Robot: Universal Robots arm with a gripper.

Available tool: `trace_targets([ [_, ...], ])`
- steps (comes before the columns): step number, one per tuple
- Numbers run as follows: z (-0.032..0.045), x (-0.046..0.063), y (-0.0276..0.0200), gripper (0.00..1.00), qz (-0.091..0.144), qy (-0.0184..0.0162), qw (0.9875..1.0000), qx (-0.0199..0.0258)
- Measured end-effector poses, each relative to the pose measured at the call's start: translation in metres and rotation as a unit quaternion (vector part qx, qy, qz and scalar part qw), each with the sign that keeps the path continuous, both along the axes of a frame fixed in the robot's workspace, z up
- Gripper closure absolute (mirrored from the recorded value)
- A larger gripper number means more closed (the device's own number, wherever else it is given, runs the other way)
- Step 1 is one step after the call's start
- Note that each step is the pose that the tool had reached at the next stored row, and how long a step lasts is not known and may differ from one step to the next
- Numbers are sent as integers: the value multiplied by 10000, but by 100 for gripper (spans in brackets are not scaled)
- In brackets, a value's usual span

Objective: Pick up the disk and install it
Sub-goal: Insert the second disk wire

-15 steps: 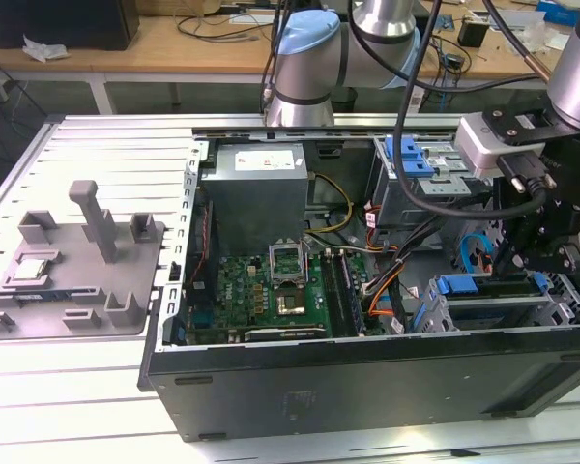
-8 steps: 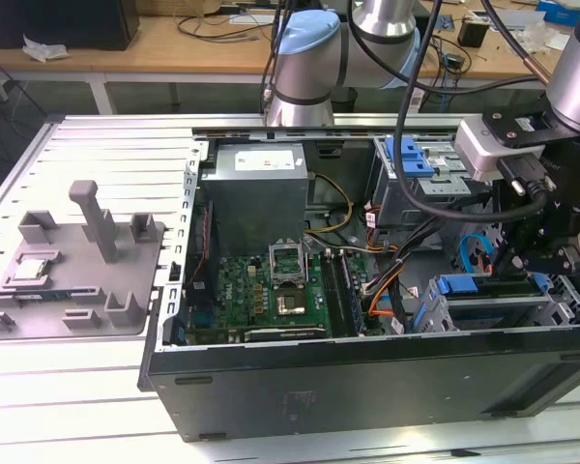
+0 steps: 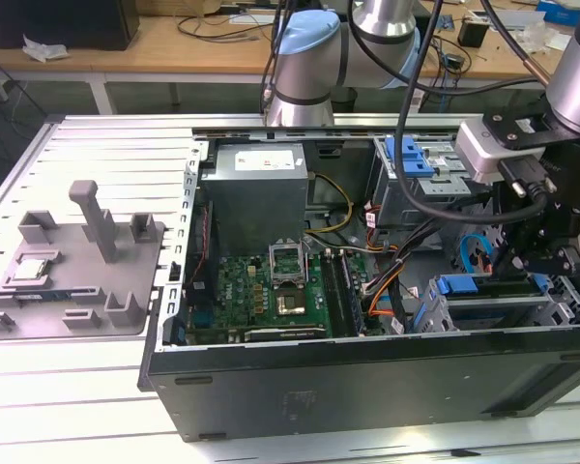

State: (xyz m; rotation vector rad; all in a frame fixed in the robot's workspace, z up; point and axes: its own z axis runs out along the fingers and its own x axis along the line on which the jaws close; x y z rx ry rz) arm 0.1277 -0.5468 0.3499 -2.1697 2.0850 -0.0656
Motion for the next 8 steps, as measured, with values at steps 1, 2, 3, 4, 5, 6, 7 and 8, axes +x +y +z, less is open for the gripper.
trace_targets([
  [1, -2, 0, 1, 84, 3, 0, 10000, 0],
  [2, -6, 0, 2, 84, 7, 0, 10000, 0],
  [3, -7, 0, 2, 84, 9, 0, 10000, -1],
  [4, -8, 0, 2, 84, 12, 0, 10000, -1],
  [5, -10, 0, 2, 84, 16, 0, 10000, 0],
  [6, -12, 0, 2, 84, 23, 0, 10000, 0],
  [7, -15, 0, 2, 84, 33, 0, 10000, 0],
  [8, -18, 0, 2, 84, 40, 0, 10000, 0],
])
